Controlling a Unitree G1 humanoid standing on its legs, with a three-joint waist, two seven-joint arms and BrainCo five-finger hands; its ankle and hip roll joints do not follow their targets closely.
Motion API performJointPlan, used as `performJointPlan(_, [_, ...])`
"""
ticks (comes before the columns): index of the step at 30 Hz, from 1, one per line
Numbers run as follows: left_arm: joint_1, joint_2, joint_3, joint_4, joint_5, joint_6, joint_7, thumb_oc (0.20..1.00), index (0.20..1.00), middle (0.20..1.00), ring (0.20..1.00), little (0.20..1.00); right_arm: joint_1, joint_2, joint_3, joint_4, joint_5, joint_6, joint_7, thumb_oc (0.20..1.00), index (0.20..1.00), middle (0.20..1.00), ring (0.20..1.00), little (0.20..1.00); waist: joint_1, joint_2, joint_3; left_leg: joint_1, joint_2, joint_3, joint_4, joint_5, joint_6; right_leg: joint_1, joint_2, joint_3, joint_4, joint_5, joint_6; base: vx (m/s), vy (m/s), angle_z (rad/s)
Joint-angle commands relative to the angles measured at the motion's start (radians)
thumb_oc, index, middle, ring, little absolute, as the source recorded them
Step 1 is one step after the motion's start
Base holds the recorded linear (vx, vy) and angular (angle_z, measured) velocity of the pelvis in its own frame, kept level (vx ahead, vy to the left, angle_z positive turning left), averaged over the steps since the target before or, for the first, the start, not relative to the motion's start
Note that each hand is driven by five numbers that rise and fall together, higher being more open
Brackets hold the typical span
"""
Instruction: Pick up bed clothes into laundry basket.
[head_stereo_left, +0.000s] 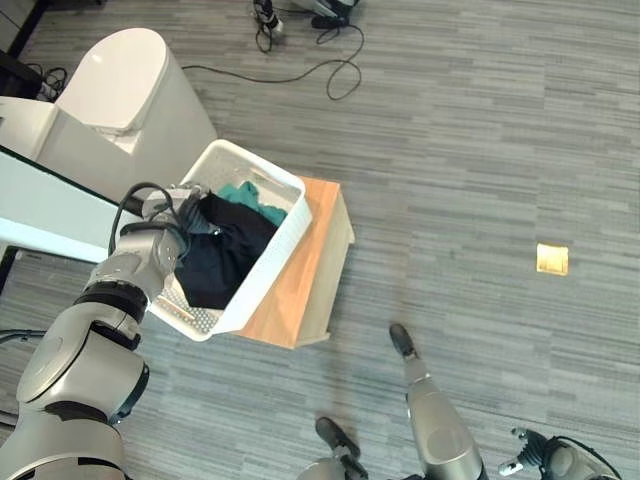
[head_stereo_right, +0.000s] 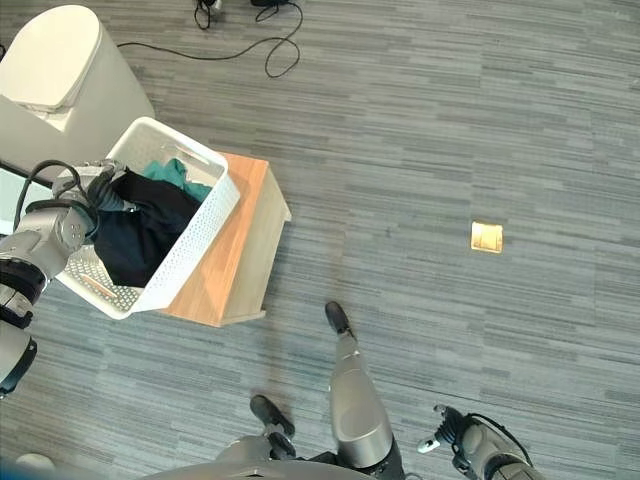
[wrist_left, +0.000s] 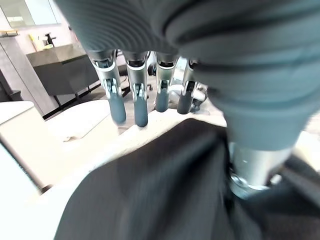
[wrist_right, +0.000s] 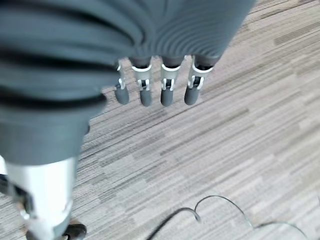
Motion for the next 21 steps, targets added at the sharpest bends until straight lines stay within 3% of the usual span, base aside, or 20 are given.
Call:
performJointPlan(1, [-0.027,0.032,0.084,-0.011,-0.034,0.005,0.052,1.000,1.000,1.000,1.000,1.000,0.031,0.001,0.038,0.030,0.044,0.011,-0.013,1.000,1.000,1.000,1.000,1.000,-0.003,-0.030,-0.085,0.043,0.041,-0.055,0.021,0.024,-0.014,0.005,-0.078,-0.041,0.052,-0.094,0.093,-0.02,-0.027,0.08])
performJointPlan(2, [-0.026,0.032,0.084,-0.012,-0.034,0.005,0.052,1.000,1.000,1.000,1.000,1.000,0.031,0.000,0.039,0.029,0.044,0.011,-0.013,1.000,1.000,1.000,1.000,1.000,-0.004,-0.030,-0.085,0.043,0.041,-0.055,0.021,0.024,-0.014,0.006,-0.078,-0.041,0.052,-0.094,0.093,0.01,0.001,0.11])
performJointPlan(3, [-0.128,0.087,0.091,-0.174,-0.126,0.014,0.048,1.000,1.000,1.000,1.000,1.000,0.022,-0.003,0.011,-0.011,0.073,0.010,-0.027,1.000,1.000,1.000,1.000,1.000,0.016,-0.025,-0.100,0.057,0.044,-0.061,0.020,0.023,-0.016,0.029,-0.084,-0.057,0.050,-0.096,0.095,0.01,-0.020,0.06])
performJointPlan(5, [-0.012,0.046,0.209,-0.217,-0.197,-0.008,0.088,1.000,1.000,1.000,1.000,1.000,-0.003,0.009,-0.014,-0.035,0.103,0.004,-0.061,1.000,1.000,1.000,1.000,1.000,0.044,-0.042,-0.114,0.071,0.041,-0.077,0.021,0.011,-0.010,0.056,-0.087,-0.072,0.053,-0.105,0.094,0.01,-0.030,0.15])
performJointPlan(6, [0.043,-0.008,0.303,-0.191,-0.342,-0.030,0.095,1.000,1.000,1.000,1.000,1.000,-0.039,0.004,-0.037,-0.053,0.131,0.006,-0.078,1.000,1.000,1.000,1.000,1.000,0.052,-0.054,-0.135,0.087,0.043,-0.087,0.020,0.007,-0.007,0.080,-0.087,-0.084,0.054,-0.110,0.093,0.00,-0.021,0.27])
performJointPlan(7, [0.045,-0.007,0.306,-0.192,-0.343,-0.030,0.095,1.000,1.000,1.000,1.000,1.000,-0.040,0.002,-0.035,-0.054,0.132,0.006,-0.078,1.000,1.000,1.000,1.000,1.000,0.050,-0.055,-0.135,0.084,0.043,-0.088,0.018,0.013,-0.008,0.077,-0.087,-0.084,0.055,-0.106,0.091,0.04,-0.026,0.26])
performJointPlan(8, [0.075,-0.018,0.376,-0.219,-0.491,-0.063,0.089,1.000,1.000,1.000,1.000,1.000,-0.056,-0.023,-0.073,-0.088,0.165,0.001,-0.084,1.000,1.000,1.000,1.000,1.000,0.064,-0.068,-0.157,0.103,0.046,-0.100,0.018,0.001,-0.004,0.106,-0.092,-0.100,0.052,-0.113,0.093,0.02,-0.034,0.16])
performJointPlan(10, [0.115,-0.018,0.410,-0.257,-0.548,-0.085,0.093,1.000,1.000,1.000,1.000,1.000,-0.061,-0.042,-0.088,-0.124,0.180,-0.005,-0.087,1.000,1.000,1.000,1.000,1.000,0.074,-0.077,-0.170,0.110,0.046,-0.110,0.017,-0.001,-0.003,0.119,-0.094,-0.113,0.050,-0.114,0.095,0.05,-0.039,0.24])
performJointPlan(13, [0.296,-0.019,0.498,-0.393,-0.665,-0.138,0.050,1.000,1.000,1.000,1.000,1.000,-0.109,-0.077,-0.144,-0.213,0.236,-0.017,-0.099,1.000,1.000,1.000,1.000,1.000,0.109,-0.098,-0.201,0.117,0.044,-0.138,0.014,0.003,0.003,0.144,-0.107,-0.140,0.048,-0.111,0.094,0.02,0.005,0.30])
performJointPlan(14, [0.448,-0.017,0.581,-0.458,-0.720,-0.156,0.012,1.000,1.000,1.000,1.000,1.000,-0.126,-0.112,-0.177,-0.294,0.254,-0.028,-0.097,1.000,1.000,1.000,1.000,1.000,0.129,-0.114,-0.220,0.125,0.044,-0.152,0.013,0.000,0.007,0.162,-0.114,-0.155,0.045,-0.111,0.095,0.01,0.045,0.32])
performJointPlan(16, [0.536,-0.021,0.628,-0.481,-0.734,-0.158,-0.008,1.000,1.000,1.000,1.000,1.000,-0.123,-0.128,-0.189,-0.333,0.270,-0.034,-0.091,1.000,1.000,1.000,1.000,1.000,0.130,-0.120,-0.231,0.129,0.043,-0.157,0.013,0.000,0.008,0.174,-0.118,-0.165,0.042,-0.111,0.097,0.01,0.037,0.33])
performJointPlan(17, [0.632,-0.040,0.679,-0.475,-0.779,-0.166,-0.045,1.000,1.000,1.000,1.000,1.000,-0.126,-0.151,-0.235,-0.391,0.313,-0.045,-0.079,1.000,1.000,1.000,1.000,1.000,0.147,-0.139,-0.244,0.133,0.043,-0.166,0.013,-0.003,0.012,0.186,-0.124,-0.176,0.041,-0.109,0.099,0.00,0.037,0.37])
performJointPlan(21, [0.754,-0.085,0.754,-0.461,-0.856,-0.184,-0.095,1.000,1.000,1.000,1.000,1.000,-0.100,-0.181,-0.309,-0.464,0.413,-0.070,-0.063,1.000,1.000,1.000,1.000,1.000,0.157,-0.166,-0.264,0.136,0.038,-0.180,0.013,-0.007,0.016,0.206,-0.135,-0.191,0.038,-0.104,0.106,0.01,0.043,0.20])
